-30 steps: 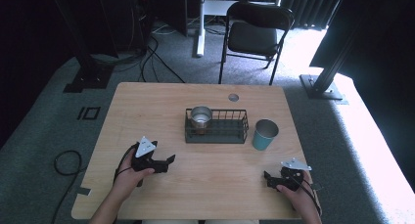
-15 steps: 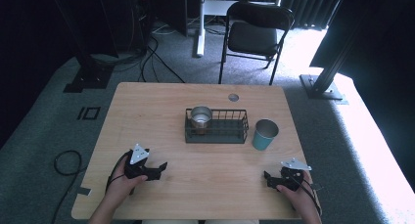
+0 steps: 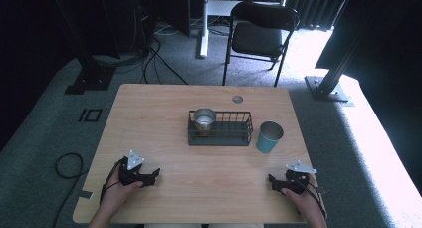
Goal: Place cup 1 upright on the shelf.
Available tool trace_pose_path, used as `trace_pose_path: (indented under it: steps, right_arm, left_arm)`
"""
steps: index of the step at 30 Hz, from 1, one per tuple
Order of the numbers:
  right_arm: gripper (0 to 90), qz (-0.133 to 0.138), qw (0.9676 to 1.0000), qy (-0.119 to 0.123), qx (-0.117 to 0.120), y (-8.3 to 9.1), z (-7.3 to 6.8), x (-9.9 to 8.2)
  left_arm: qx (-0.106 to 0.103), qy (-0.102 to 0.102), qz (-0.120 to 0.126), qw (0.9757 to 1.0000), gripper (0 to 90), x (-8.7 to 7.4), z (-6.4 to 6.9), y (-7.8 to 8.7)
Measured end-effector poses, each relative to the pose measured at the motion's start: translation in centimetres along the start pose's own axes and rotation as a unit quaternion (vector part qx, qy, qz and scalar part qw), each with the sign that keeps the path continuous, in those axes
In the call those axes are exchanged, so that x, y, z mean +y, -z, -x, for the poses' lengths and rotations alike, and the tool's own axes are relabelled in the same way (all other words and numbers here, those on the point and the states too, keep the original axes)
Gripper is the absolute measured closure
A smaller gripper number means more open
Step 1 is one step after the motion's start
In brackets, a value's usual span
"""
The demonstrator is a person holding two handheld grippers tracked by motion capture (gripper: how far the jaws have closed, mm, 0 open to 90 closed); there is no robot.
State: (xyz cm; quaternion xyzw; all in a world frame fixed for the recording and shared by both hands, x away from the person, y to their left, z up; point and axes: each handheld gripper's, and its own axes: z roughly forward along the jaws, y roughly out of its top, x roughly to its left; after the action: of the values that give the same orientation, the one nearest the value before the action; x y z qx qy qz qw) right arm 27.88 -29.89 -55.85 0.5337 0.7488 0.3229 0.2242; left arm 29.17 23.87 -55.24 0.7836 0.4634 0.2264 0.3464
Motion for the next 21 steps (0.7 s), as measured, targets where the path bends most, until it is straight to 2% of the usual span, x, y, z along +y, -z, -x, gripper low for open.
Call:
trace_pose_path:
  steps: [3, 4, 7, 11, 14, 17, 21]
  right_arm:
    - [10.2, 0.000, 1.0000, 0.000, 0.000, 0.0, 0.0, 0.0]
    - [10.2, 0.000, 1.0000, 0.000, 0.000, 0.0, 0.0, 0.0]
    - [10.2, 0.000, 1.0000, 0.000, 0.000, 0.0, 0.0, 0.0]
    - [10.2, 0.000, 1.0000, 0.000, 0.000, 0.0, 0.0, 0.0]
    - [10.2, 0.000, 1.0000, 0.000, 0.000, 0.0, 0.0, 0.0]
    - [10.2, 0.000, 1.0000, 0.000, 0.000, 0.0, 0.0, 0.0]
    - [10.2, 0.000, 1.0000, 0.000, 0.000, 0.0, 0.0, 0.0]
  left_arm:
    - [-0.001, 0.001, -0.005, 1.0000, 8.6, -0.1, -0.2, 0.0]
    - [0.008, -0.004, -0.012, 0.9999, 8.6, -0.2, -0.4, 0.0]
    - [0.009, 0.000, -0.012, 0.9999, 8.6, -0.3, -0.5, 0.1]
    - [0.014, 0.004, -0.032, 0.9994, 8.6, -0.5, -0.8, 0.1]
    - [0.004, 0.020, -0.038, 0.9991, 8.5, -0.6, -1.0, 0.2]
    - [0.001, 0.019, -0.039, 0.9991, 7.9, -0.6, -1.1, 0.2]
    - [-0.009, 0.008, -0.043, 0.9990, 3.7, -0.6, -0.9, 0.0]
